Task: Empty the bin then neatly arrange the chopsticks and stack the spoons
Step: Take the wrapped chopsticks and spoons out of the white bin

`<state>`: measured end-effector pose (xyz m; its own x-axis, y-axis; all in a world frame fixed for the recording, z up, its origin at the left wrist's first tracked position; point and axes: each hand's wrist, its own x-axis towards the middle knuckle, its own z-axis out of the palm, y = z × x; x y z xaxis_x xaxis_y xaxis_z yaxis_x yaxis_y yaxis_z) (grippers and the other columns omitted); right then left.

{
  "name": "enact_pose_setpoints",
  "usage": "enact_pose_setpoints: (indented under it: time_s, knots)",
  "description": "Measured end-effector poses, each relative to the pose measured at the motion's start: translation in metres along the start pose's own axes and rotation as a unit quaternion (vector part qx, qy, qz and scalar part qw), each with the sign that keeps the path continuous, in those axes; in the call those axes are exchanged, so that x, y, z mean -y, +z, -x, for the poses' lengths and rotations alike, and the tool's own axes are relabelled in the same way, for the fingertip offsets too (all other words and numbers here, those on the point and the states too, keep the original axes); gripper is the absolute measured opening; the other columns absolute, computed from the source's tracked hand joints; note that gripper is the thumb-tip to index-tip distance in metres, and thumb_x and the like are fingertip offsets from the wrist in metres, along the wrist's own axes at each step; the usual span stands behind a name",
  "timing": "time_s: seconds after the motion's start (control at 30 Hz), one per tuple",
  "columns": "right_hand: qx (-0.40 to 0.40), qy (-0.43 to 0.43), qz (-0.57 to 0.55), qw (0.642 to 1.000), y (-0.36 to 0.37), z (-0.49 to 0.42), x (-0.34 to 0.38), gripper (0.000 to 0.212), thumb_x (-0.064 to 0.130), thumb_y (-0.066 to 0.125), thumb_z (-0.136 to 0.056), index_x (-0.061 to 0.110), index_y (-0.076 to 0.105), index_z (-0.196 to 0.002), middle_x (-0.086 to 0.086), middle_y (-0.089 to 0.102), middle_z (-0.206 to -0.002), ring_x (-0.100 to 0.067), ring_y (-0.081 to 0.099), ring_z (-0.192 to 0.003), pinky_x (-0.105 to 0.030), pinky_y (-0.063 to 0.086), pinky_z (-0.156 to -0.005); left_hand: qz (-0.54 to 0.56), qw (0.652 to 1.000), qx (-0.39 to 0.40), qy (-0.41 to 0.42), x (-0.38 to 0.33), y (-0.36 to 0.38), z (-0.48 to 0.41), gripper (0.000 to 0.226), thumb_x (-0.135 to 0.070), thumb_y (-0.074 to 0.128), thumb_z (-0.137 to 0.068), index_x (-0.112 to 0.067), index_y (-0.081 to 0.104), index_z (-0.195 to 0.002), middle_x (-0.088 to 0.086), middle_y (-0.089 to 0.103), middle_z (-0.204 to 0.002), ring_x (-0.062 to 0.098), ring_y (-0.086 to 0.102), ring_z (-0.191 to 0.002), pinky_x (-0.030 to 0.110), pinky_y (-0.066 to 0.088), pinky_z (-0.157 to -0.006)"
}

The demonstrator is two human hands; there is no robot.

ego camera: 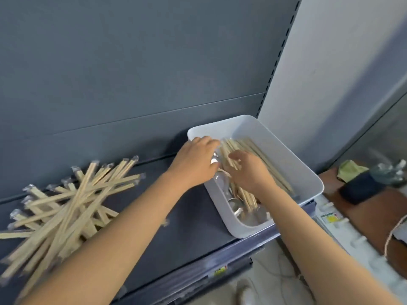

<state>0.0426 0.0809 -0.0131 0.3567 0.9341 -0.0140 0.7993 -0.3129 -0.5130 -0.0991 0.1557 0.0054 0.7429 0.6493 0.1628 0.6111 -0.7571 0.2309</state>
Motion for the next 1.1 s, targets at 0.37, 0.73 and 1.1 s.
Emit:
enact_pose_setpoints:
  time_s: [0.37,0.73,1.1]
  knots:
    - [0.141,-0.134,0.245,0.950,-0.012,-0.056,-0.074,0.042,0.045,0.045,-0.092,0.015,0.062,-0.115,-0.011,0.051,-0.129,-0.034,0.041,-0.123,-0.042,0.032,-0.102,-0.190,0.932,0.249,-0.183,-0.060,0.053,-0.044,0.056,-0.019,0.071,-0.081,-0.014,0.046,-0.131,0.013,0.037,-0.134,0.028,0.053,-0.108,0.033,0.038,-0.072]
    - [0.178,-0.146,0.210,0.950,-0.002,-0.079,-0.079,0.076,0.062,0.046,-0.088,0.005,0.041,-0.138,-0.016,0.008,-0.158,-0.035,-0.009,-0.145,-0.051,0.006,-0.115,0.027,0.928,0.192,-0.319,-0.061,0.052,-0.050,0.030,-0.003,0.057,-0.087,-0.014,0.054,-0.114,0.002,0.052,-0.104,0.024,0.056,-0.090,0.037,0.050,-0.074]
    - [0.108,-0.159,0.038,0.981,0.009,-0.090,-0.090,0.052,0.047,0.061,-0.087,0.014,0.050,-0.126,-0.009,0.030,-0.148,-0.028,0.010,-0.143,-0.042,0.007,-0.113,0.123,0.905,0.219,-0.343,-0.066,0.053,-0.054,0.011,-0.016,0.057,-0.093,-0.011,0.057,-0.103,0.006,0.056,-0.102,0.022,0.057,-0.087,0.031,0.050,-0.070]
